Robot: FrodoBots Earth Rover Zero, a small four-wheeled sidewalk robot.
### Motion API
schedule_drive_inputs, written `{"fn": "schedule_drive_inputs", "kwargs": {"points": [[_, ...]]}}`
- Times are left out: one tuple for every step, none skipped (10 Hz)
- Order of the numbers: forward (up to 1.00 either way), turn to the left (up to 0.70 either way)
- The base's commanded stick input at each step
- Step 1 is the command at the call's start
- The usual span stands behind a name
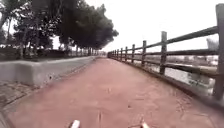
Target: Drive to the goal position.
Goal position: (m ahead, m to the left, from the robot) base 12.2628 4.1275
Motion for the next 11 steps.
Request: {"fn": "schedule_drive_inputs", "kwargs": {"points": [[0.70, 0.02], [0.70, 0.23], [0.70, 0.33], [0.70, 0.27], [0.70, 0.02], [0.70, 0.00], [0.70, 0.00], [0.70, 0.00], [0.70, 0.00], [0.70, 0.00], [0.70, 0.00]]}}
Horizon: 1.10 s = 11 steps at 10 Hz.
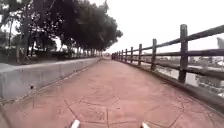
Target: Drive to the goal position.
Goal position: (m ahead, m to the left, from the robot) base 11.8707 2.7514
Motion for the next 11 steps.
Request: {"fn": "schedule_drive_inputs", "kwargs": {"points": [[0.70, 0.00], [0.70, 0.00], [0.70, 0.00], [0.70, 0.00], [0.70, 0.00], [0.70, 0.00], [0.70, 0.00], [0.70, 0.00], [0.70, 0.00], [0.70, 0.00], [0.70, 0.00]]}}
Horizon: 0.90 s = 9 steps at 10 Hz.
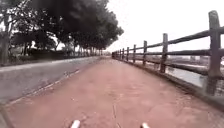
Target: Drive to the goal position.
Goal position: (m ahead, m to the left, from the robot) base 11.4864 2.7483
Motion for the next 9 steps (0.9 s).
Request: {"fn": "schedule_drive_inputs", "kwargs": {"points": [[0.70, 0.00], [0.70, 0.00], [0.70, 0.00], [0.70, 0.00], [0.70, 0.00], [0.70, 0.00], [0.70, 0.00], [0.70, 0.00], [0.70, 0.00]]}}
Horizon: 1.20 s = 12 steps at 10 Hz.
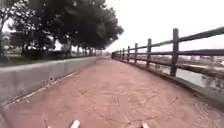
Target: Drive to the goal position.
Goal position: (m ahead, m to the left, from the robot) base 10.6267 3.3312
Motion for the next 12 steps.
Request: {"fn": "schedule_drive_inputs", "kwargs": {"points": [[0.70, 0.00], [0.70, 0.00], [0.70, 0.00], [0.70, 0.00], [0.70, 0.00], [0.70, 0.00], [0.70, 0.00], [0.70, 0.00], [0.70, 0.00], [0.70, 0.00], [0.70, 0.00], [0.70, 0.00]]}}
